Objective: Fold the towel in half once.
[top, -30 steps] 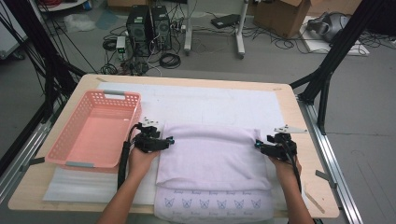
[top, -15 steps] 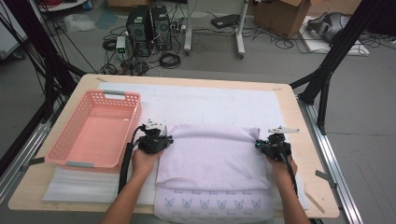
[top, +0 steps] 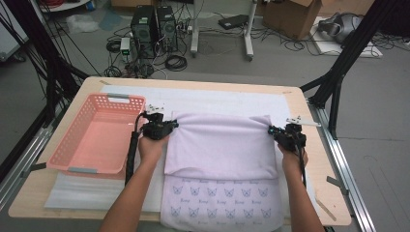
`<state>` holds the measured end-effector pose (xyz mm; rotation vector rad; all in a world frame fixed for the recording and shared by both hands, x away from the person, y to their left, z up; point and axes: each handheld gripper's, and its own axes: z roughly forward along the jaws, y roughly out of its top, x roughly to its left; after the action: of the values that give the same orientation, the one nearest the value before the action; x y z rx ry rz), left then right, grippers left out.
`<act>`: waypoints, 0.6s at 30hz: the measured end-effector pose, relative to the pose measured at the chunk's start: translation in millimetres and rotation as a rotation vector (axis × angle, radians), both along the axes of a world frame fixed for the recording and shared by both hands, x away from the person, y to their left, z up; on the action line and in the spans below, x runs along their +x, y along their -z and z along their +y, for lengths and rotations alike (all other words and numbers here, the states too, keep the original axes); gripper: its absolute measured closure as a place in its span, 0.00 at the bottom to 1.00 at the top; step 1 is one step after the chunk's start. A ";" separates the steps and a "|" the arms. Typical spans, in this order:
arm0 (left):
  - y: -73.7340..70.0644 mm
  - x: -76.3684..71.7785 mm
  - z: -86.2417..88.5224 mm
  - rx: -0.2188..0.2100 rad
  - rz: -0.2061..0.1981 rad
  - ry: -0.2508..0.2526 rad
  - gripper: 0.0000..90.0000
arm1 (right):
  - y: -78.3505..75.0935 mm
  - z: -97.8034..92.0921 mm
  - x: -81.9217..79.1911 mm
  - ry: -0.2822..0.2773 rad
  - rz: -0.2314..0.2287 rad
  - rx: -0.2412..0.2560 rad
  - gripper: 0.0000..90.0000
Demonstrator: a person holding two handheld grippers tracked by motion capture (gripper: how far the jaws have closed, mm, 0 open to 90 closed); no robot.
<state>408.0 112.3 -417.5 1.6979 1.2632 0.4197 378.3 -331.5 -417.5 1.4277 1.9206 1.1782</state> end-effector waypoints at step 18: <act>-9.1 65.6 -6.9 0.006 -0.009 -0.026 0.96 | -2.0 -1.8 60.2 0.053 -0.035 0.043 0.97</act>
<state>473.6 105.4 -408.4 1.6845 1.2794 0.4465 438.5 -333.3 -415.5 1.4612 1.8330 1.2194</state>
